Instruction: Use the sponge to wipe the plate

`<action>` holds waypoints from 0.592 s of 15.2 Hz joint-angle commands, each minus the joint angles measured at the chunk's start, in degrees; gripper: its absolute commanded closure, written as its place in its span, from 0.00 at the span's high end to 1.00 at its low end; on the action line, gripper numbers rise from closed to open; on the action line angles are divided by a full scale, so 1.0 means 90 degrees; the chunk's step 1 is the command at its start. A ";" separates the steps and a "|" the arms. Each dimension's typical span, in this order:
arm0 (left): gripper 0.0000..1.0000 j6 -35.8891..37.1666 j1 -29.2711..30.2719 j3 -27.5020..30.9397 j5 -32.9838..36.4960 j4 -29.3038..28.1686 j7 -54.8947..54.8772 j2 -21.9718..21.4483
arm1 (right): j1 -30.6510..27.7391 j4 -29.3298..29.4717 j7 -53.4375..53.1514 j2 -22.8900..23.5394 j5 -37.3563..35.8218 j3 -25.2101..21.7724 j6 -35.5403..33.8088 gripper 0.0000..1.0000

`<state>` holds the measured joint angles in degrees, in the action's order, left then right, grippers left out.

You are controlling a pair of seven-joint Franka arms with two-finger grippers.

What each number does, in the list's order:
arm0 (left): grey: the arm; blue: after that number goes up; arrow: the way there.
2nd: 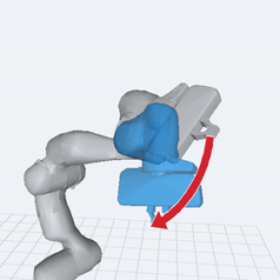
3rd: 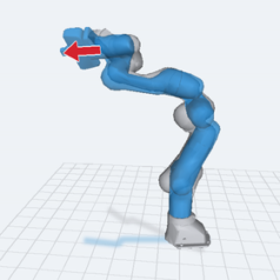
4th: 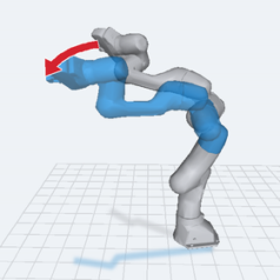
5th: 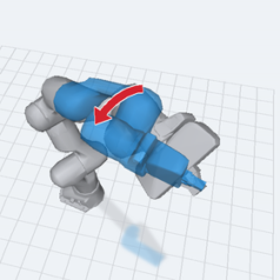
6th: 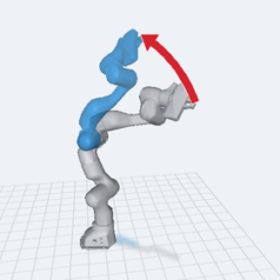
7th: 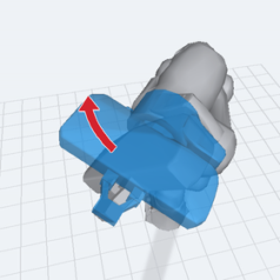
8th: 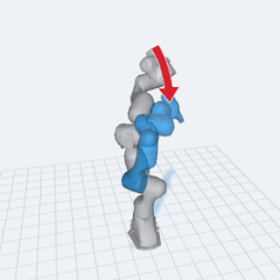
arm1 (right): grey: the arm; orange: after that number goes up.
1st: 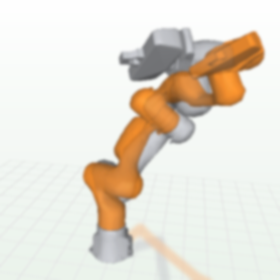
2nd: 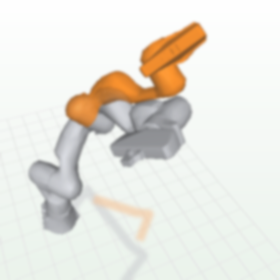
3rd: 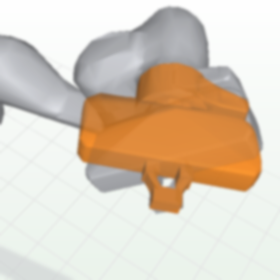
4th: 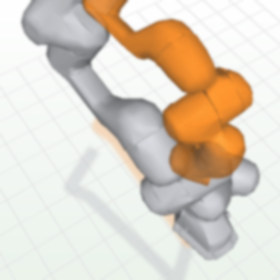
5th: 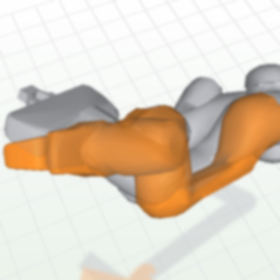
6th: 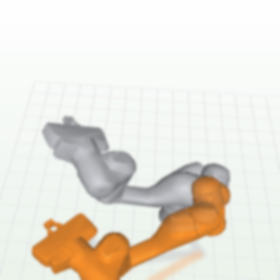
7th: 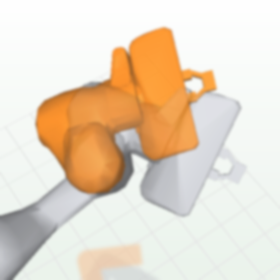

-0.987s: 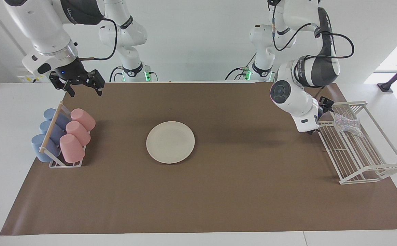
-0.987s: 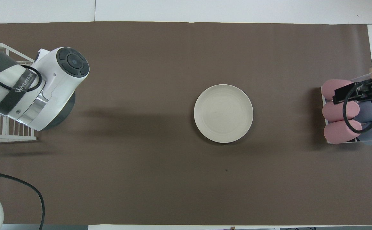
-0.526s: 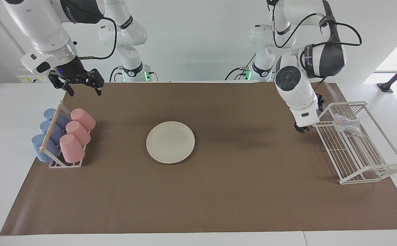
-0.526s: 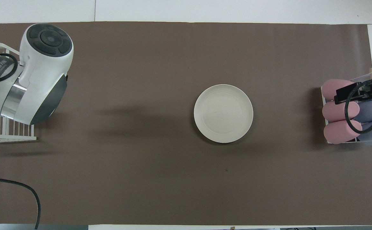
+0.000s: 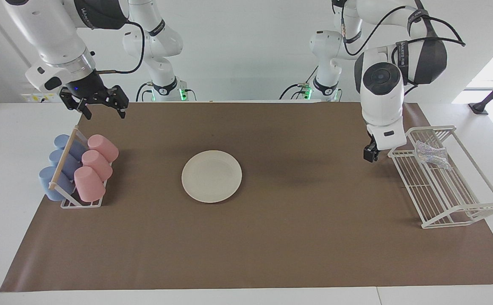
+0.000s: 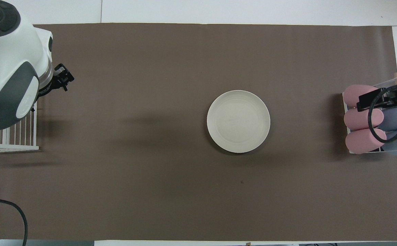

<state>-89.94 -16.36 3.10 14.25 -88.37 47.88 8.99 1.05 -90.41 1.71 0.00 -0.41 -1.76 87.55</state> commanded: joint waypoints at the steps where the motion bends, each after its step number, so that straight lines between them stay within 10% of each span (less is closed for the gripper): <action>1: 1.00 0.0344 0.0255 0.0016 -0.0712 -0.0044 -0.1311 -0.0490 | -0.0058 -0.0111 0.0064 -0.0118 -0.0091 0.0049 -0.0059 1.00; 9: 1.00 0.1496 0.1611 -0.1065 -0.1798 -0.0034 -0.3327 -0.1076 | -0.0068 -0.0120 0.0054 -0.0118 -0.0081 0.0039 -0.0059 1.00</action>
<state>-79.07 -6.28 -1.67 -0.60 -88.33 20.26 0.19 1.04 -90.43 1.71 0.00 -0.41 -1.79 87.55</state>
